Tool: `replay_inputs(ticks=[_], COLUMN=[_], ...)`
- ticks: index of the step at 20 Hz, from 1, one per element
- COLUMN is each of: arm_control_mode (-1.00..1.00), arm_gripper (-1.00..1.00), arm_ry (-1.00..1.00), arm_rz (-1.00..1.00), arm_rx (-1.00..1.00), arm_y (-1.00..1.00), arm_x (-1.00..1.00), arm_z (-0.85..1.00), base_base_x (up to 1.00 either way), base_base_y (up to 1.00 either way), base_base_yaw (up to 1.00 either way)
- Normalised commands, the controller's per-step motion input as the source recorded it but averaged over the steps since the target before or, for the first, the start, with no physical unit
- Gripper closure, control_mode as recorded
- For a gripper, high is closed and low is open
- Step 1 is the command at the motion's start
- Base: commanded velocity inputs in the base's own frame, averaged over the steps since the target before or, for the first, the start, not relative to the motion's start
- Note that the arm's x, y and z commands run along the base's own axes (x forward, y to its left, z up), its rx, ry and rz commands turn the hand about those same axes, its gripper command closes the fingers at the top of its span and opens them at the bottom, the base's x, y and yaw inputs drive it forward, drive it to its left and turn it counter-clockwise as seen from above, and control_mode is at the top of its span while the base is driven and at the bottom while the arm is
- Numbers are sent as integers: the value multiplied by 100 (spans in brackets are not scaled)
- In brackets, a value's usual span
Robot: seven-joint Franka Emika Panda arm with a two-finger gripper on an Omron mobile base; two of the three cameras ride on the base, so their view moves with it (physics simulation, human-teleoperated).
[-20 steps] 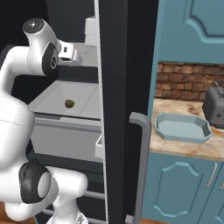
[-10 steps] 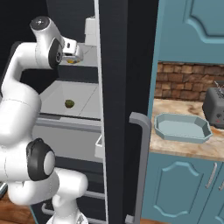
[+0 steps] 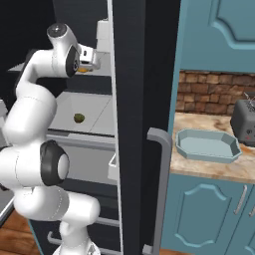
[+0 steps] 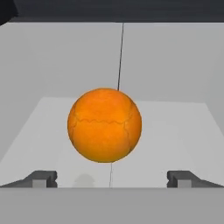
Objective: Pick the orange and kiwi from the fridge and place them inside the tupperware on the counter.
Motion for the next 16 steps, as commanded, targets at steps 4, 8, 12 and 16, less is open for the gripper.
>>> replay_inputs(ticks=[4,8,12,16], arm_control_mode=[-100,-100,-100,-100], arm_gripper=[-100,-100,100,100], arm_ry=[0,0,0,0], arm_rz=[0,0,0,0], arm_rx=[-1,-2,-2,0], arm_y=[10,18,13,0], arm_x=[60,62,36,-11], arm_z=[-13,-9,-11,-9], base_base_x=[0,0,0,0], base_base_y=[0,0,0,0], base_base_yaw=[0,0,0,0])
